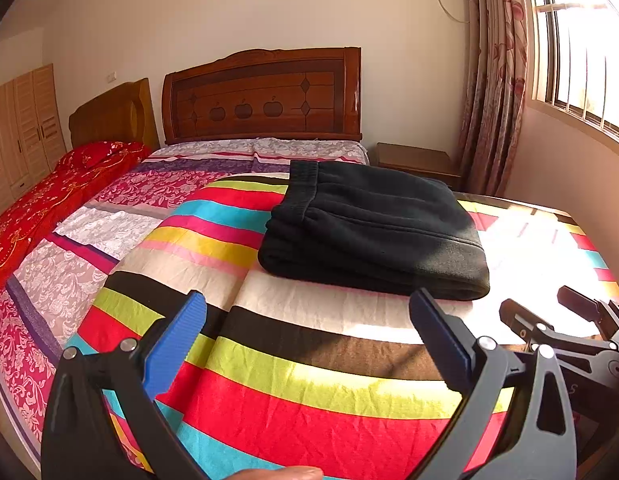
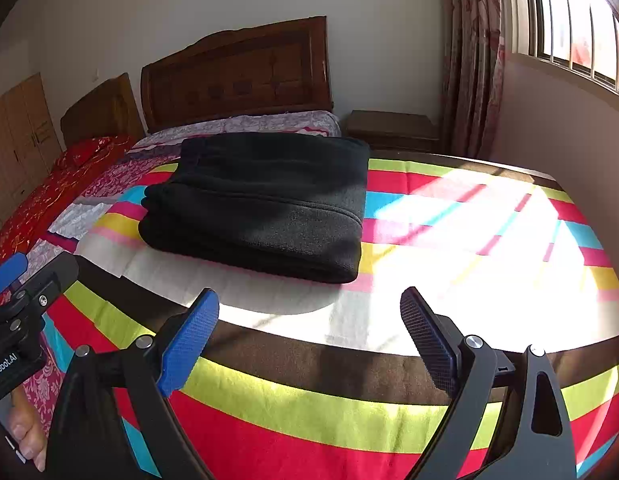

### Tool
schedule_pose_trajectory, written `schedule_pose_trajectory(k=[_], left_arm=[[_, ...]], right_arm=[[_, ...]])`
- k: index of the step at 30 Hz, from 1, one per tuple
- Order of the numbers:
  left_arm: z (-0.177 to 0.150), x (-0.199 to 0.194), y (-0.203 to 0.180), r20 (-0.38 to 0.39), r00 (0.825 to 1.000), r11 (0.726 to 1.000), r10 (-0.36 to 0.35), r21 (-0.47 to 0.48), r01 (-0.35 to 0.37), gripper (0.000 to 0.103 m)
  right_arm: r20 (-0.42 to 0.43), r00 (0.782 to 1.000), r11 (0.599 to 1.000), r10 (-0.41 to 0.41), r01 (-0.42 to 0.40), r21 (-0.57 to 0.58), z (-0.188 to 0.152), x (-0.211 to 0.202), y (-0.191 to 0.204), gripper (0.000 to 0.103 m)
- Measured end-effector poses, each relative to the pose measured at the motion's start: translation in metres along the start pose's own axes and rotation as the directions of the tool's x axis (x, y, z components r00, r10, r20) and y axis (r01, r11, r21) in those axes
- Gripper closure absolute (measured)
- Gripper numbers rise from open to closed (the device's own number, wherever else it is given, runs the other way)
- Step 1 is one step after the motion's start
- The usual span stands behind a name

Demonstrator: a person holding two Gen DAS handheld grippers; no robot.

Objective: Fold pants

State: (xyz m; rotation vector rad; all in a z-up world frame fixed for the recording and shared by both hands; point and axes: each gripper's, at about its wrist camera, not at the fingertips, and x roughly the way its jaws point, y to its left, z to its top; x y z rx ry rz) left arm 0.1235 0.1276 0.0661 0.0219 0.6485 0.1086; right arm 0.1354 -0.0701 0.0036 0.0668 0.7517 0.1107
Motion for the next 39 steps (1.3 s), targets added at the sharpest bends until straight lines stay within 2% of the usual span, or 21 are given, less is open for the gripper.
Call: schedule_pose_trajectory(k=[39], left_arm=[[0.0023,-0.0010,-0.0016,0.005,1.000,1.000,0.011,0.013,-0.011,0.002]], right_arm=[[-0.010,1.000,1.000,0.012,-0.012,0.000,-0.0009,0.0026,0.0011,0.015]])
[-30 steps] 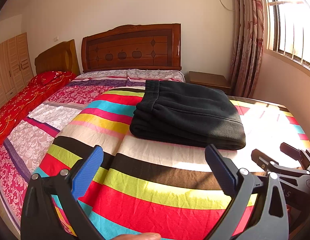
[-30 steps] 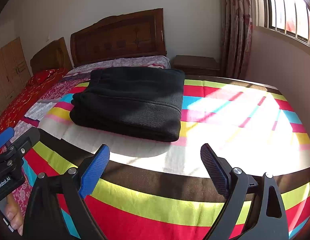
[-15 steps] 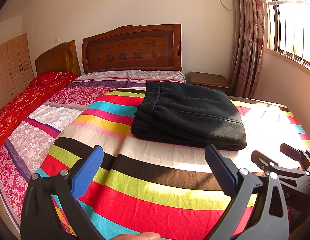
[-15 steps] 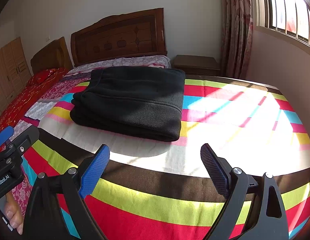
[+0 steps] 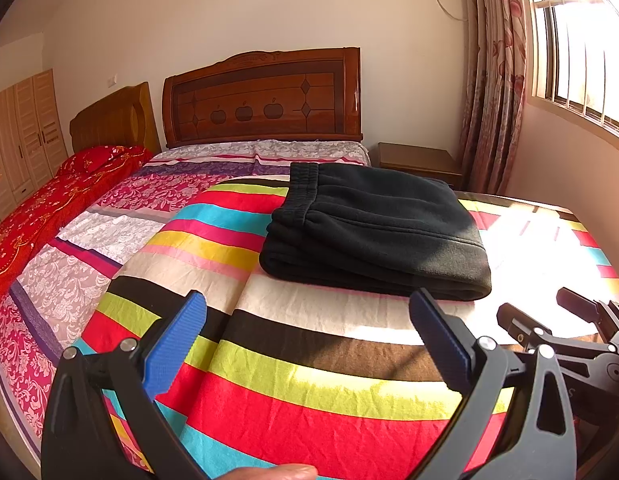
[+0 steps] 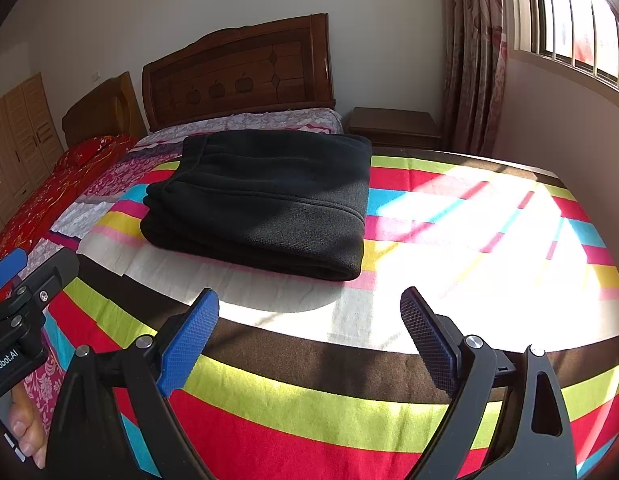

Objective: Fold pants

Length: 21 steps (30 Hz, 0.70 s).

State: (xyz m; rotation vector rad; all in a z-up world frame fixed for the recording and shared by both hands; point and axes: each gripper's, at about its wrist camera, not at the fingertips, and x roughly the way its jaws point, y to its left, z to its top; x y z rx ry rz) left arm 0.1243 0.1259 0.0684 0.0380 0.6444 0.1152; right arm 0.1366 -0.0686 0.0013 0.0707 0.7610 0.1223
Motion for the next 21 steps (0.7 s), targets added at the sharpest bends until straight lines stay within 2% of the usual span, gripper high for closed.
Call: schedule_pose_trajectory(k=[21], left_arm=[[-0.0022,0.0003,-0.0012,0.006,1.000,1.000,0.017,0.012,-0.017,0.002]], right_arm=[[-0.005,1.000,1.000,0.000,0.000,-0.004,-0.0016,0.0017,0.0017,0.015]])
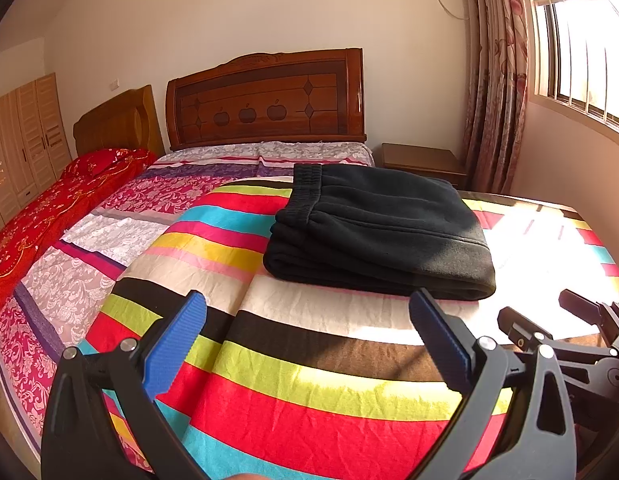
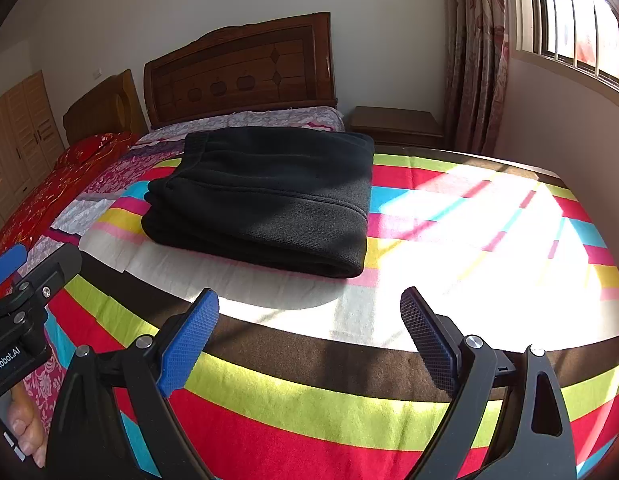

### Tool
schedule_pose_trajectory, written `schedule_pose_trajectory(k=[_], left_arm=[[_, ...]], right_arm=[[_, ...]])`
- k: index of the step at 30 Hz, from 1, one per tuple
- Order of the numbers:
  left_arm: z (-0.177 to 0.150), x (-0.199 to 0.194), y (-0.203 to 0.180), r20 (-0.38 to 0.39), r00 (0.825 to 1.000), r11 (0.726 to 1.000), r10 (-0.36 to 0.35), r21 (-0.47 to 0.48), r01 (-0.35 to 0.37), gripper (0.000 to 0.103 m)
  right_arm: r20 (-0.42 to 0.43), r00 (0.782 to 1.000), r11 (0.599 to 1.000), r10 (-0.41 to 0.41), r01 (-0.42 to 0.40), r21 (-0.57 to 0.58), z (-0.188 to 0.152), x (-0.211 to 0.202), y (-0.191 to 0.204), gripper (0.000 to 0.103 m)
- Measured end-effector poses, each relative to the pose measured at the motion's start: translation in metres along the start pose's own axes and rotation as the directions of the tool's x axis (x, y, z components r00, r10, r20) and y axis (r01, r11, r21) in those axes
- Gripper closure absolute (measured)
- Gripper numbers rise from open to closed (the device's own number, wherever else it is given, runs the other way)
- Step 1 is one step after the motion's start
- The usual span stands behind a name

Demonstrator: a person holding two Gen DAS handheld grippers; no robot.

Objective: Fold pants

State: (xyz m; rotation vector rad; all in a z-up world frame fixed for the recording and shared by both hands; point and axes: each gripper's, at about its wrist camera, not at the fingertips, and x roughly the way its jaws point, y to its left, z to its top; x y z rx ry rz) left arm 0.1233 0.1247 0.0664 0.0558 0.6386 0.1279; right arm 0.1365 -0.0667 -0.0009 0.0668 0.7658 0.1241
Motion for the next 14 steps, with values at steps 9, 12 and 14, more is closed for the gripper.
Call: schedule_pose_trajectory(k=[9,12,14], left_arm=[[-0.0025,0.0012,-0.0013,-0.002,1.000,1.000,0.021,0.013,-0.021,0.002],[-0.0026,0.0016,-0.0010,-0.003,1.000,1.000,0.017,0.015,-0.017,0.002],[-0.0030,0.0023,0.0001,-0.007,1.000,1.000,0.015,0.009,-0.015,0.002]], right_arm=[[-0.004,1.000,1.000,0.003,-0.003,-0.003,-0.0017,0.0010,0.0008,0.015],[-0.005,1.000,1.000,0.004,-0.004,-0.003,-0.0022,0.0009,0.0009,0.015],[-0.005,1.000,1.000,0.003,-0.003,-0.003,-0.0020,0.0010,0.0009,0.015]])
